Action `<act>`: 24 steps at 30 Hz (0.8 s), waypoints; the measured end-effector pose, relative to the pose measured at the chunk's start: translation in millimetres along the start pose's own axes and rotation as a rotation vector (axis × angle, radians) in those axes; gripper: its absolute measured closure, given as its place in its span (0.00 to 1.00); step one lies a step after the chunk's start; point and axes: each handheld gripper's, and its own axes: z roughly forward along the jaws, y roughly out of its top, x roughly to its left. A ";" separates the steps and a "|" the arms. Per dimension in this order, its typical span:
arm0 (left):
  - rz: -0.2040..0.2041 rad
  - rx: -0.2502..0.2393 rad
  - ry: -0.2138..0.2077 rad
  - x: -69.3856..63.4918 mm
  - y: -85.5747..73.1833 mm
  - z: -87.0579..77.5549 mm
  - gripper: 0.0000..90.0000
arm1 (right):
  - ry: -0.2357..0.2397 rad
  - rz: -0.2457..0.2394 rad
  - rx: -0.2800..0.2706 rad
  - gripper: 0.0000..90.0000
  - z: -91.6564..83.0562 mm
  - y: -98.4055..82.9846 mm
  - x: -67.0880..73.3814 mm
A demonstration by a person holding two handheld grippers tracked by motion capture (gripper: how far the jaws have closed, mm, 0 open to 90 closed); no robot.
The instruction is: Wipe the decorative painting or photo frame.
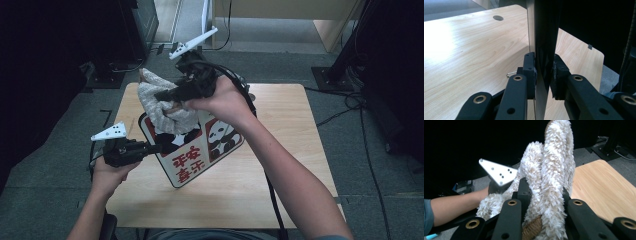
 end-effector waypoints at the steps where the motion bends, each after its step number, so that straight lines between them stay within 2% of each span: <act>1: -0.001 0.000 0.000 -0.1 -0.1 -0.2 0.86 | -0.003 -0.001 0.002 0.83 1.5 3.9 0.2; 5: -0.003 -0.001 0.000 0.0 -0.3 -0.4 0.87 | -0.005 -0.010 0.005 0.83 5.6 17.3 2.1; 10: 0.006 0.003 -0.002 0.4 0.1 -0.4 0.87 | -0.015 -0.052 -0.053 0.83 3.9 28.4 7.8; 15: 0.006 0.002 -0.003 0.2 0.0 -0.5 0.86 | -0.025 -0.047 -0.024 0.83 21.5 33.6 4.8; 21: 0.005 0.003 -0.002 0.7 -0.3 -0.7 0.86 | -0.022 -0.056 0.027 0.83 47.6 29.2 3.0; 24: 0.002 0.003 -0.001 0.8 -0.5 -0.7 0.86 | -0.016 -0.050 0.030 0.82 52.9 25.8 0.6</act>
